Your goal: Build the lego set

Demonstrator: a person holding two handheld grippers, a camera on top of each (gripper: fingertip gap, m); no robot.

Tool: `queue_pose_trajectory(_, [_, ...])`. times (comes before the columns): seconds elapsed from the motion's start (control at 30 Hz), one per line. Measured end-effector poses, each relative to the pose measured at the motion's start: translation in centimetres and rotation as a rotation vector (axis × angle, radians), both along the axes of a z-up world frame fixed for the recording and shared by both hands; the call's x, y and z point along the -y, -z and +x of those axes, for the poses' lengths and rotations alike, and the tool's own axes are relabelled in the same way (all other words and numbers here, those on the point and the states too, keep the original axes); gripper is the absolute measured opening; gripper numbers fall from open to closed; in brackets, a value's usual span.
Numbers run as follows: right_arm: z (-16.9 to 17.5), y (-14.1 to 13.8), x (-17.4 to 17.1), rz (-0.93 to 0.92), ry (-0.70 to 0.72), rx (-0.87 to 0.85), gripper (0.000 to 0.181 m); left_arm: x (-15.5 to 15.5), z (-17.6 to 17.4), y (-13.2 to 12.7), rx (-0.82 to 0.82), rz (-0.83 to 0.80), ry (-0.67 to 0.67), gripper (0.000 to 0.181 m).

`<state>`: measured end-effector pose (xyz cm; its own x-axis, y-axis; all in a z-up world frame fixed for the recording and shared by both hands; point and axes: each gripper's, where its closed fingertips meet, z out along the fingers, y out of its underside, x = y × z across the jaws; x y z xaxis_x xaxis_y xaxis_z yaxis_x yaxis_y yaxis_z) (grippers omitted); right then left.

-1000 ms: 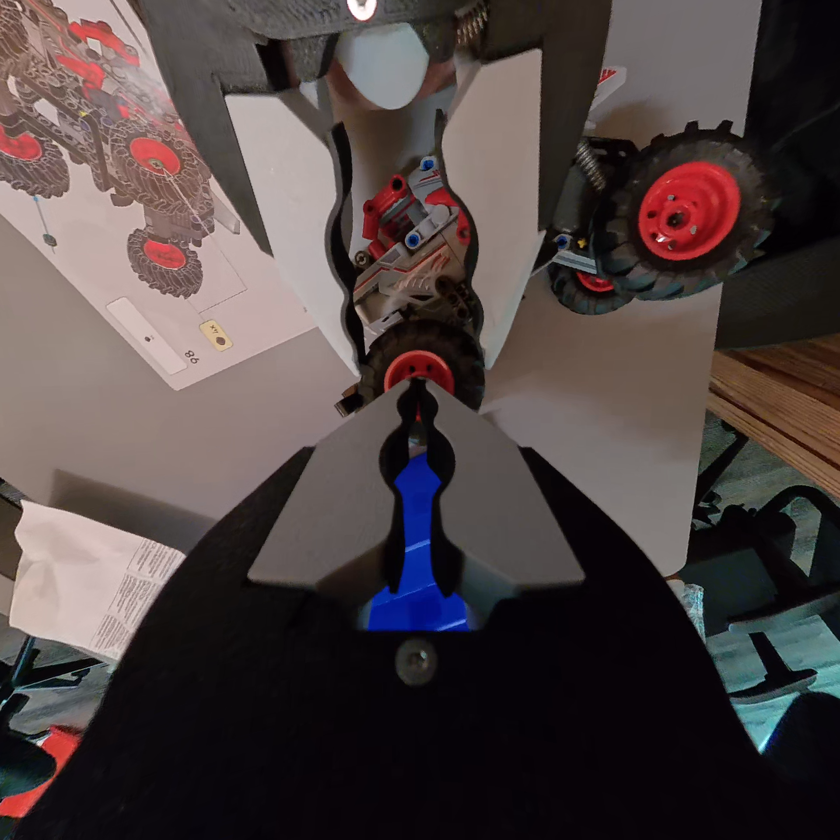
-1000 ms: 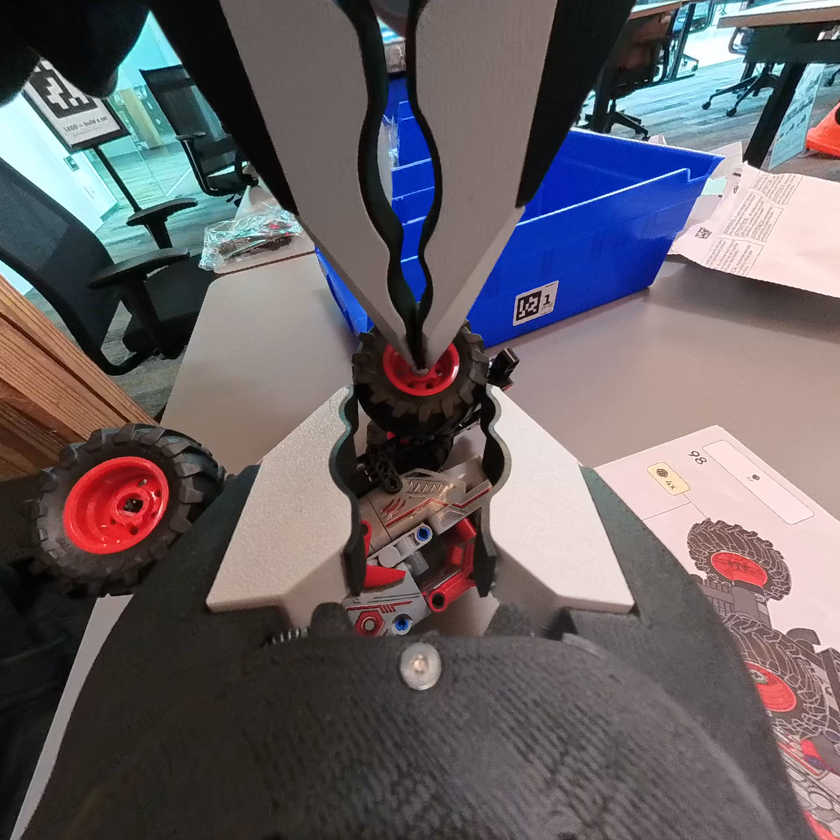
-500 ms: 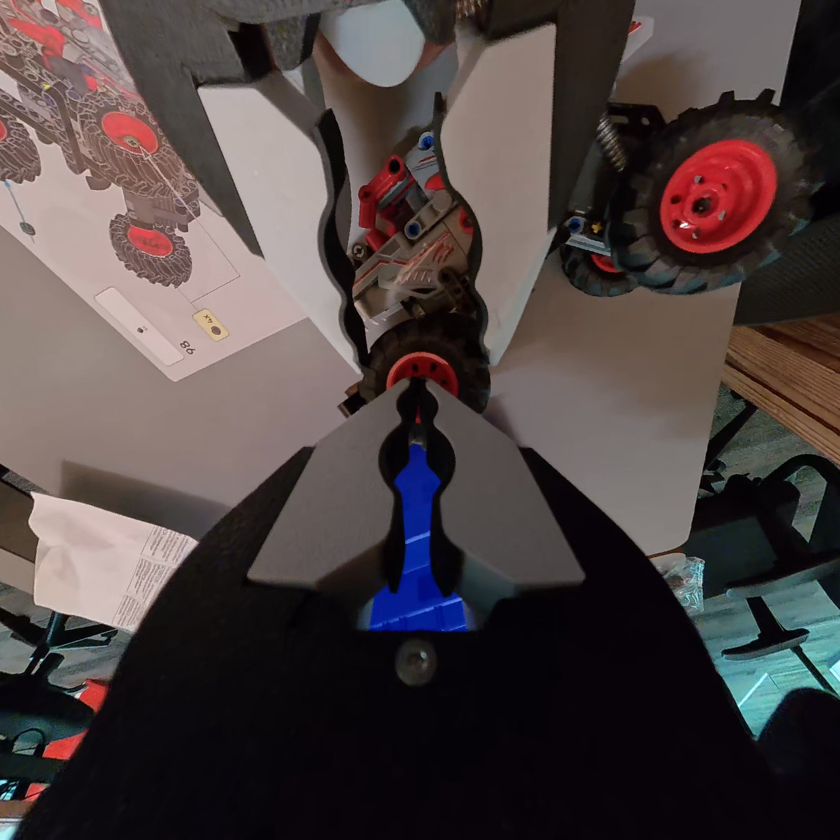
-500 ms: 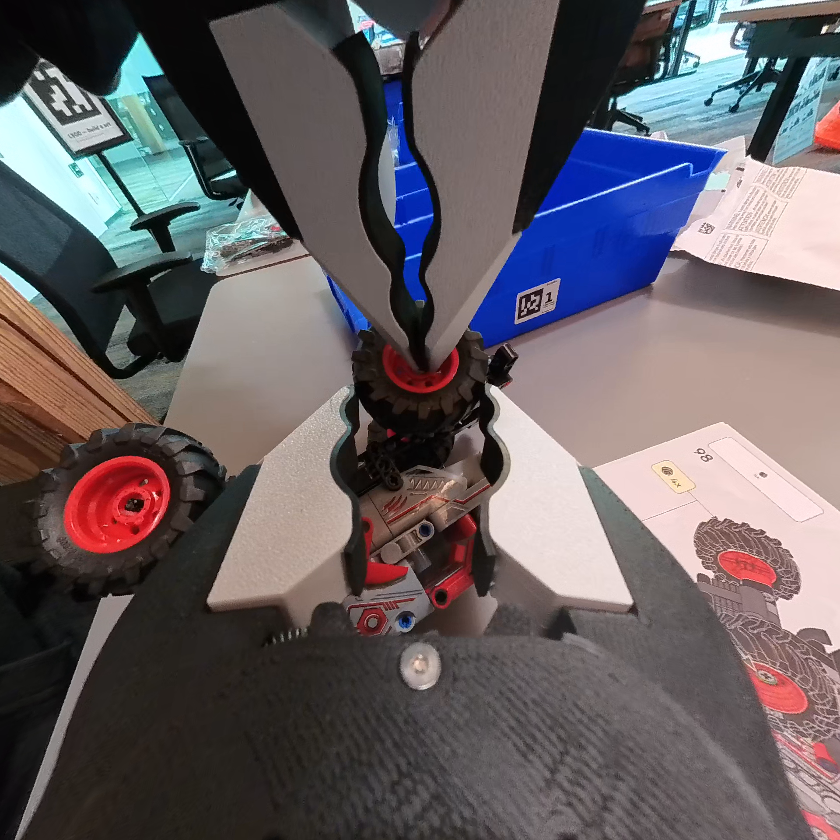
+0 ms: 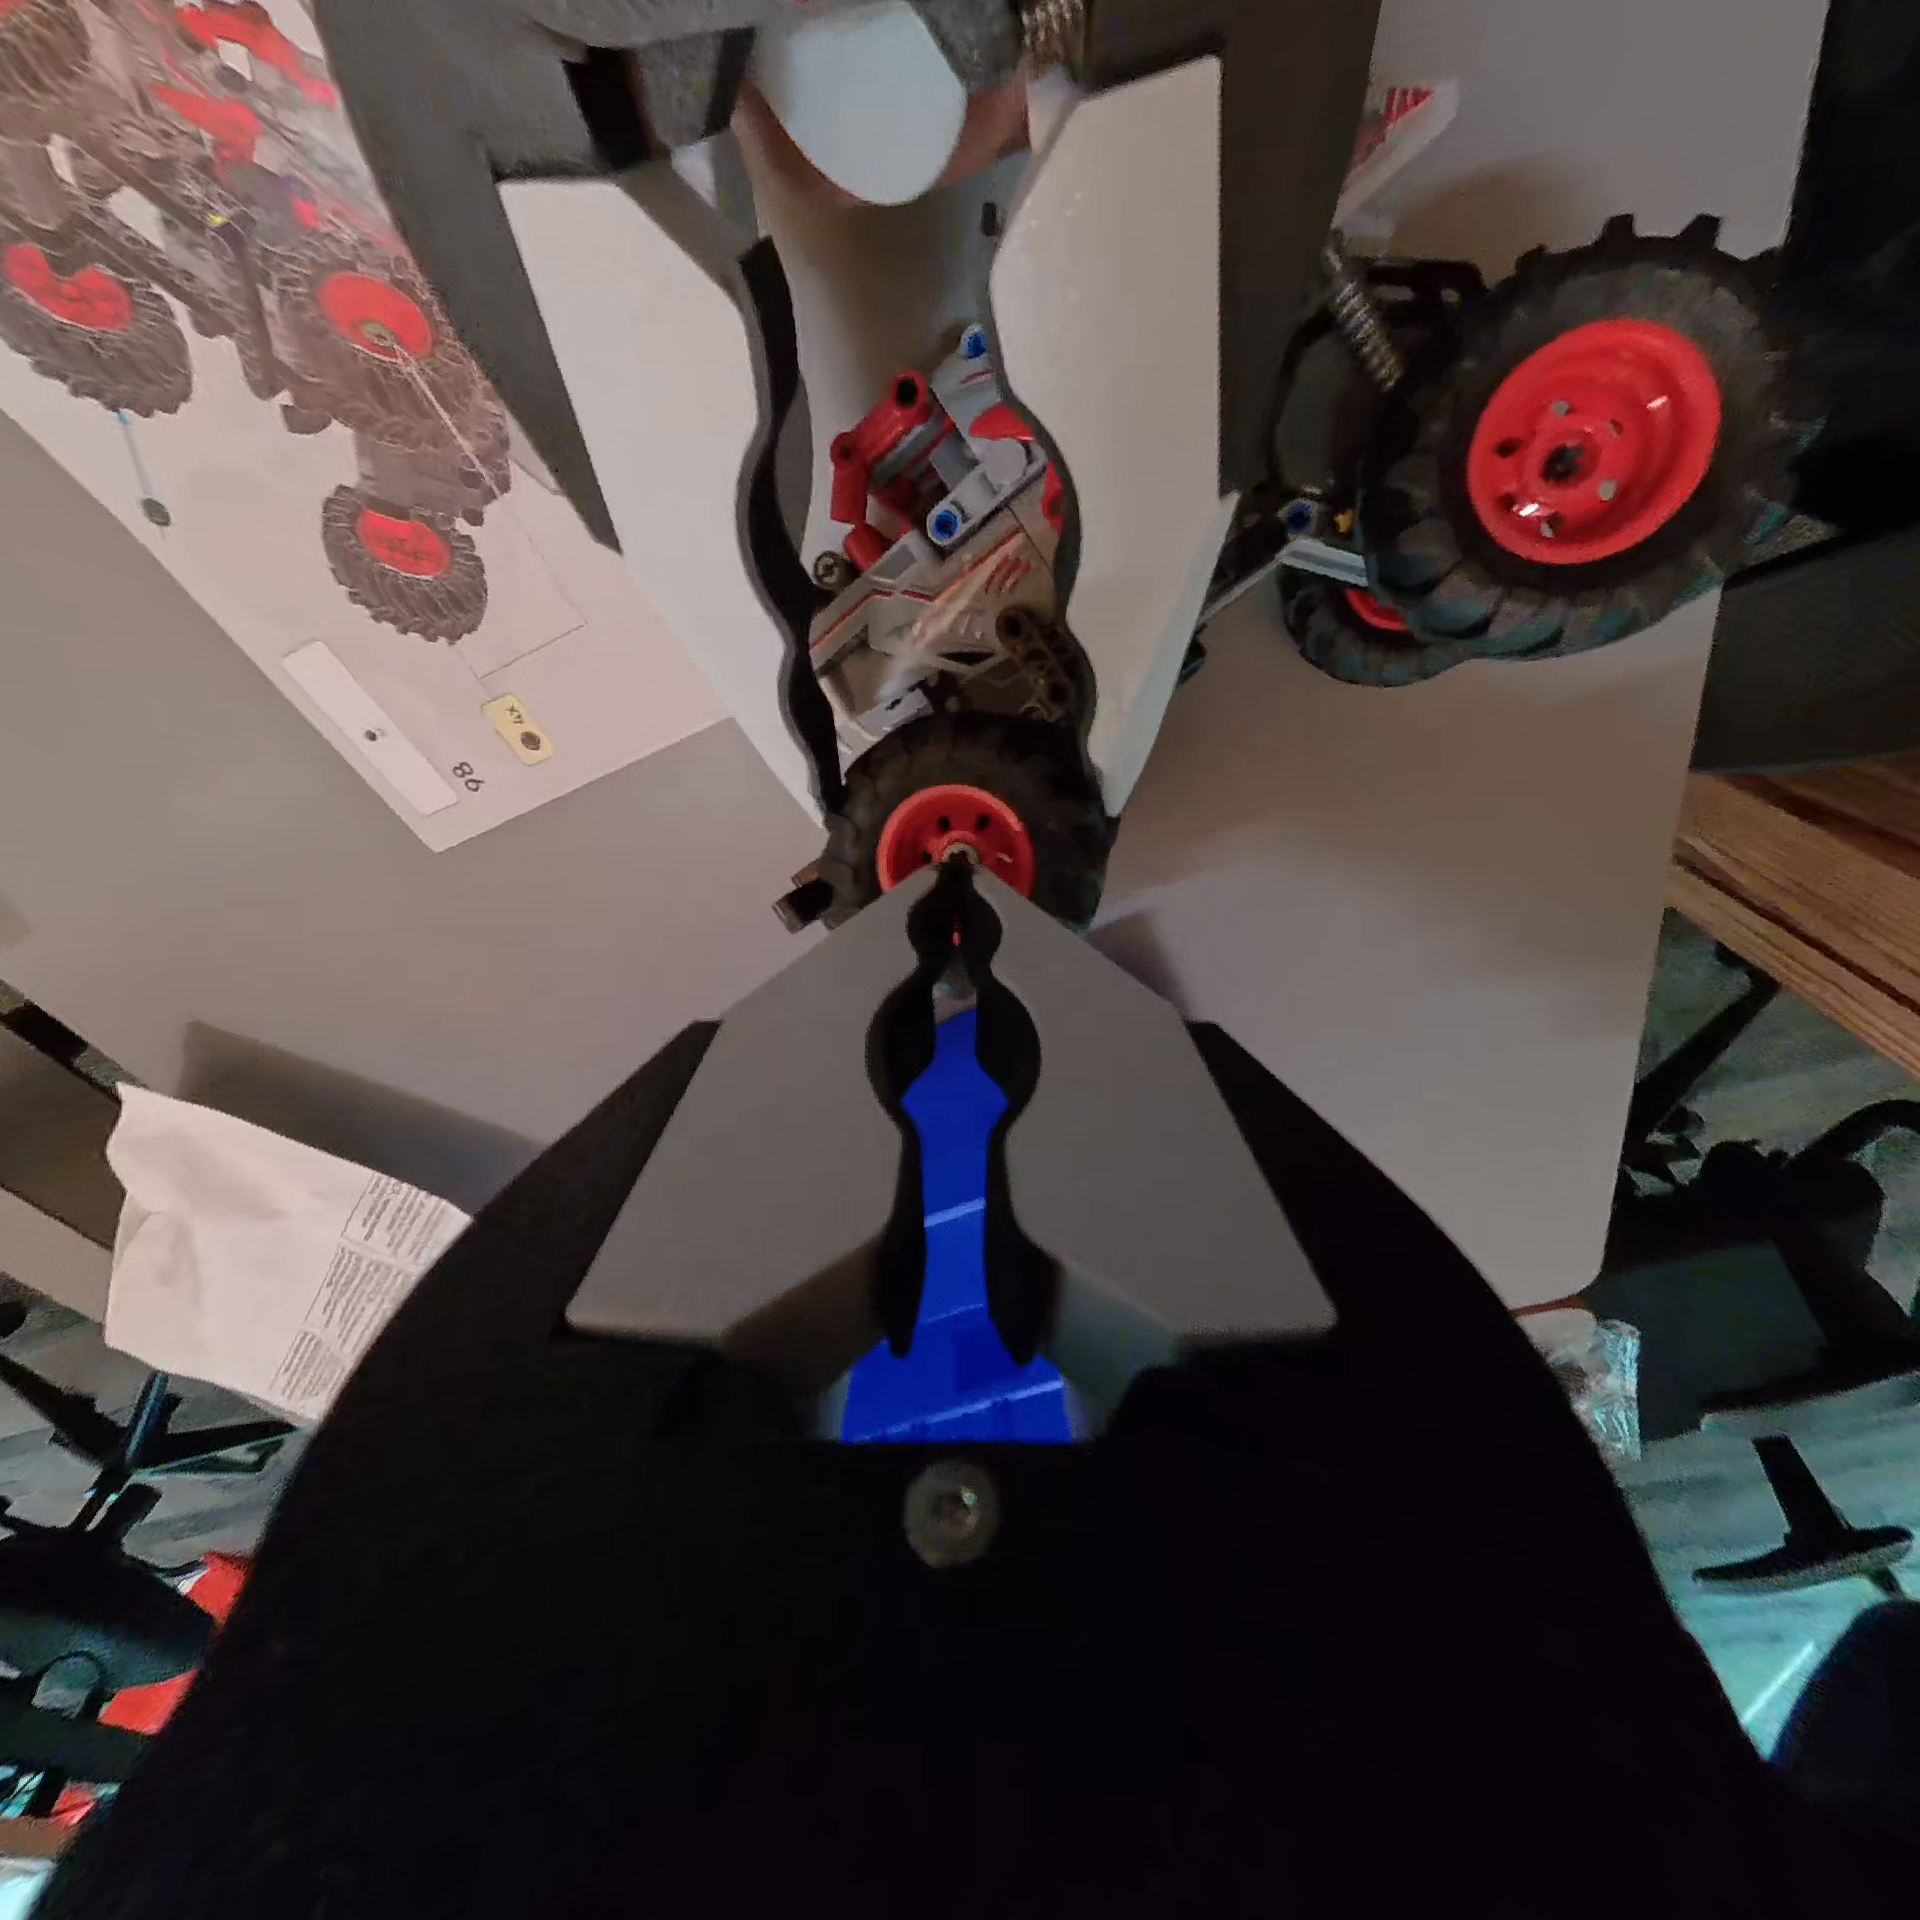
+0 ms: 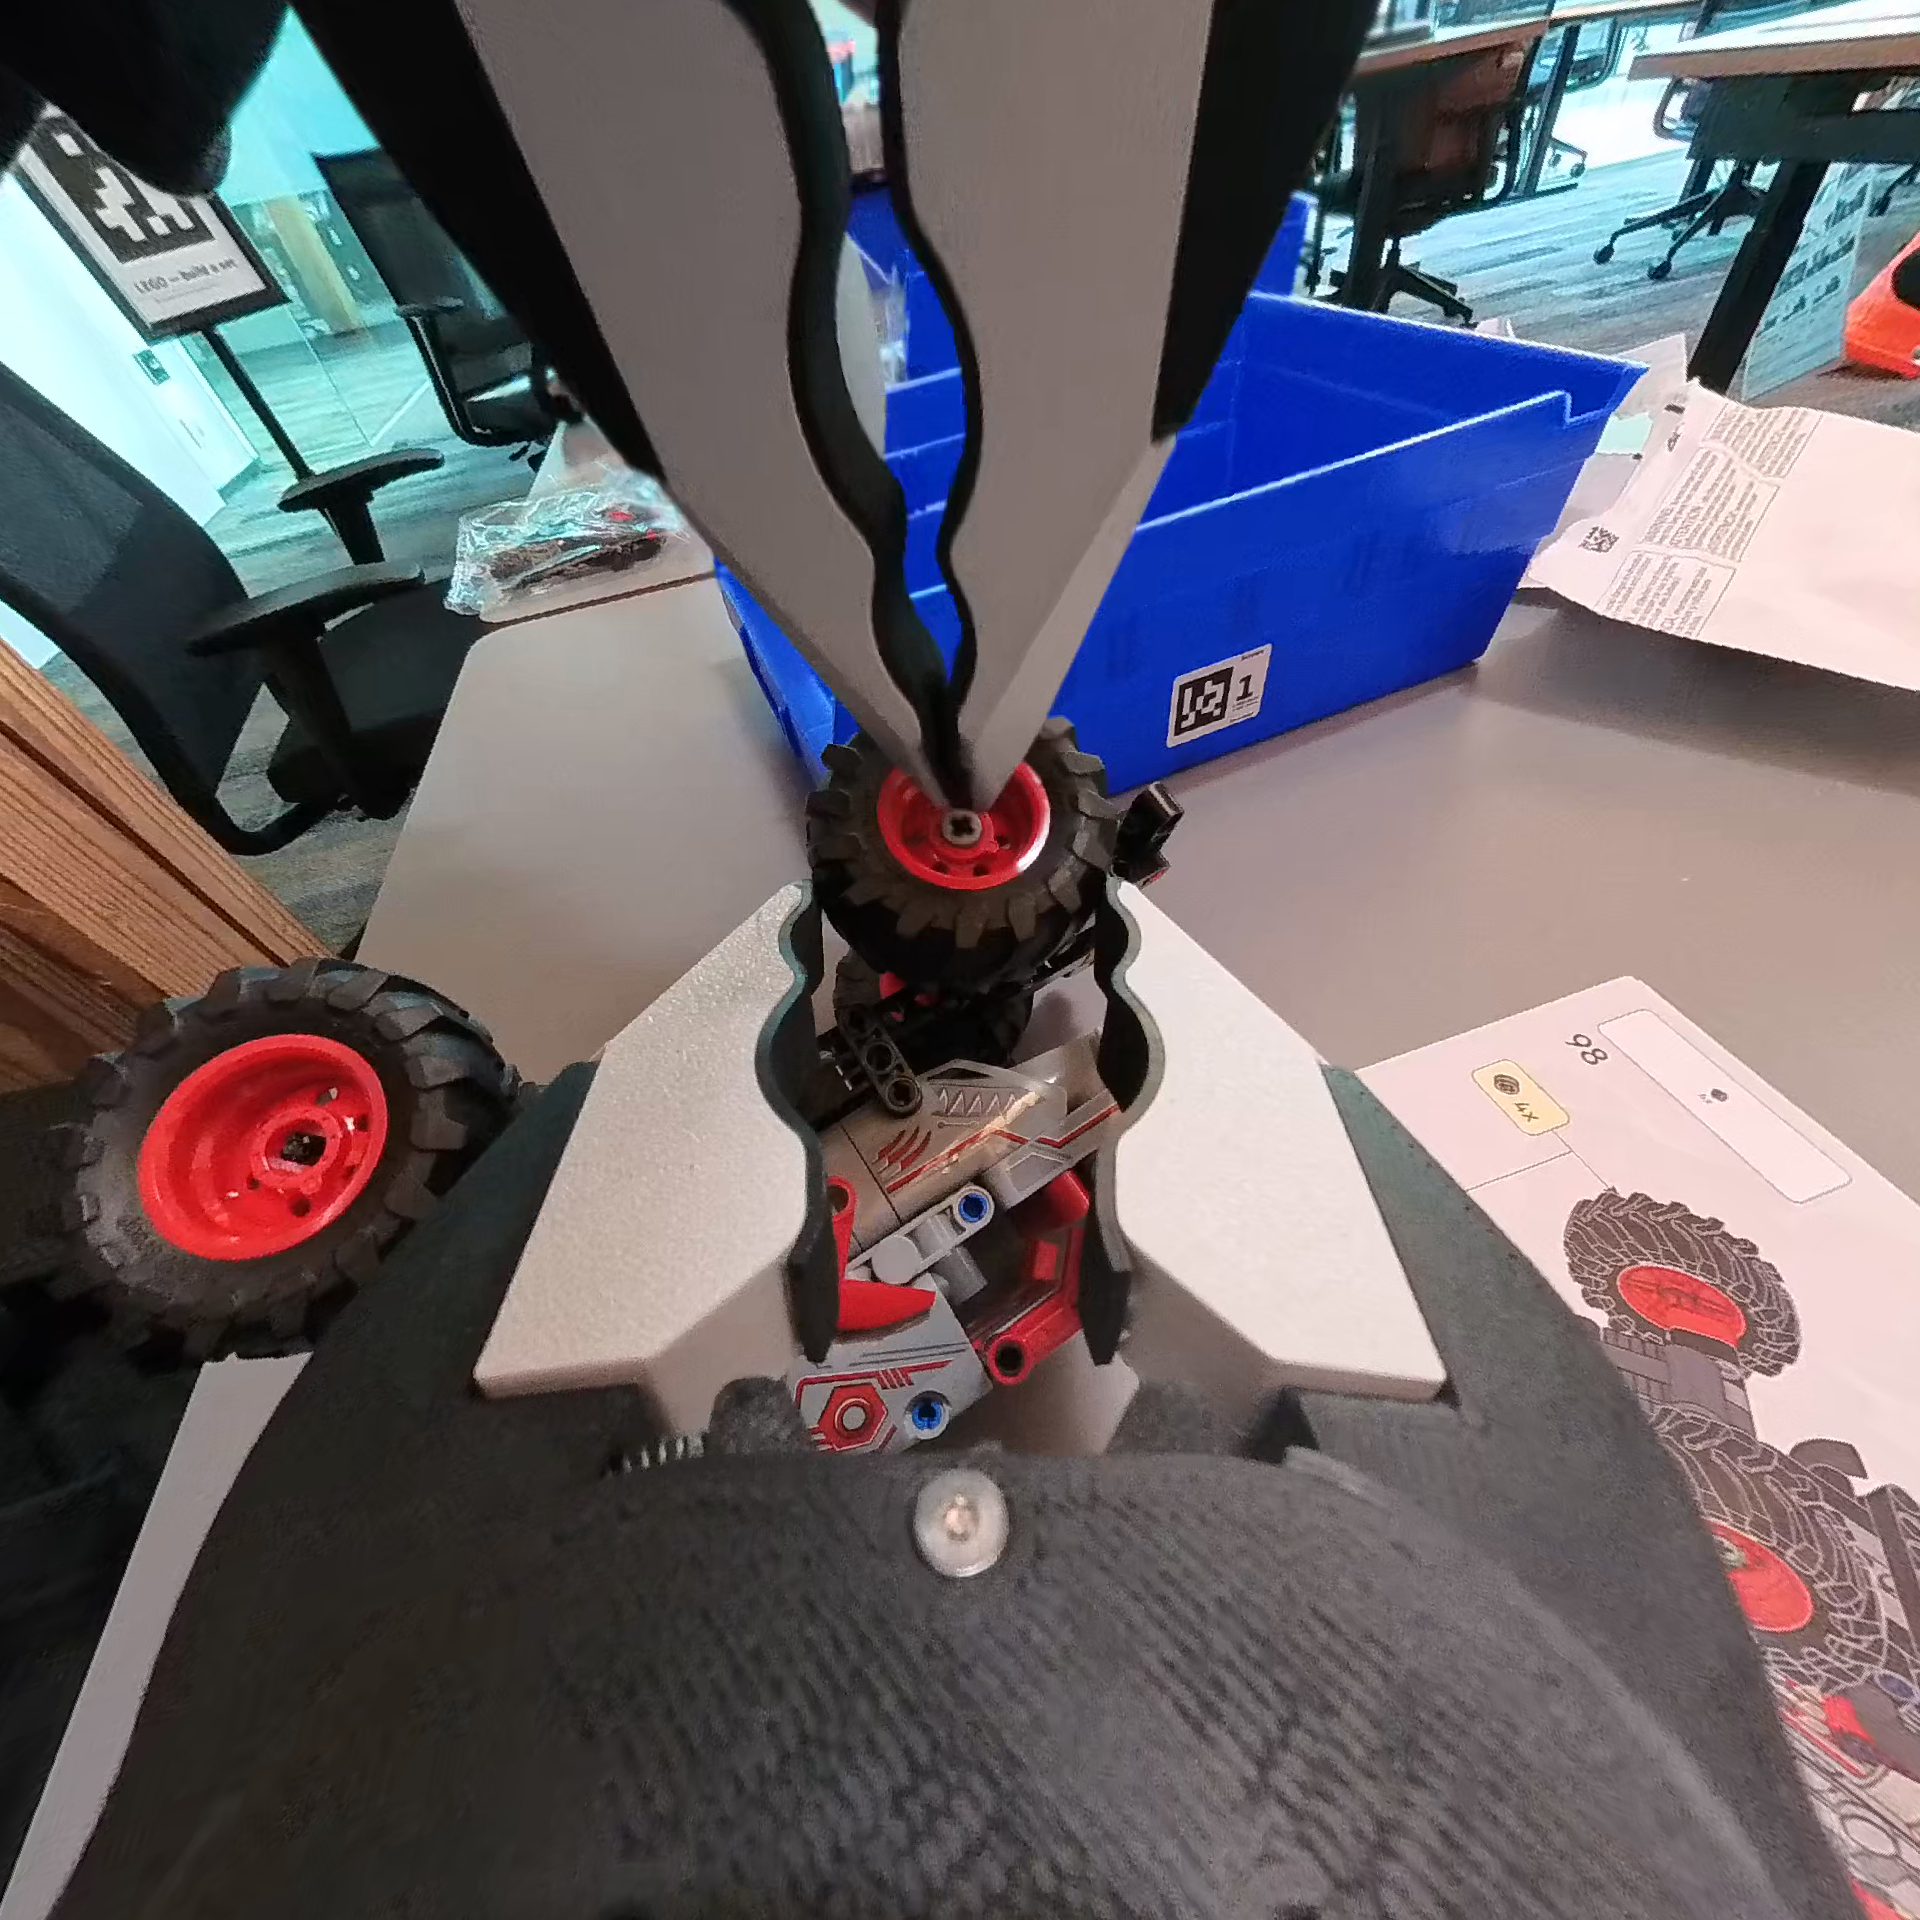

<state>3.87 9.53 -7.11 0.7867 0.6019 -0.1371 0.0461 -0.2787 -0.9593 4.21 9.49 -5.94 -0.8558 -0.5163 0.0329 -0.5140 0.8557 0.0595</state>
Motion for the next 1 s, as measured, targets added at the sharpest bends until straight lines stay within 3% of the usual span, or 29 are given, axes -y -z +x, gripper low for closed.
queue_pose_trajectory(0.27, [-0.1,0.1,0.0,-0.005,-0.004,-0.007,0.051,-0.5,0.2,0.7,-0.061,0.08,0.025,0.0])
queue_pose_trajectory(1.0, [0.0,0.2,-0.1,-0.002,0.01,-0.03,0.05,-0.1,-0.4,0.7,-0.11,0.018,-0.002,0.0])
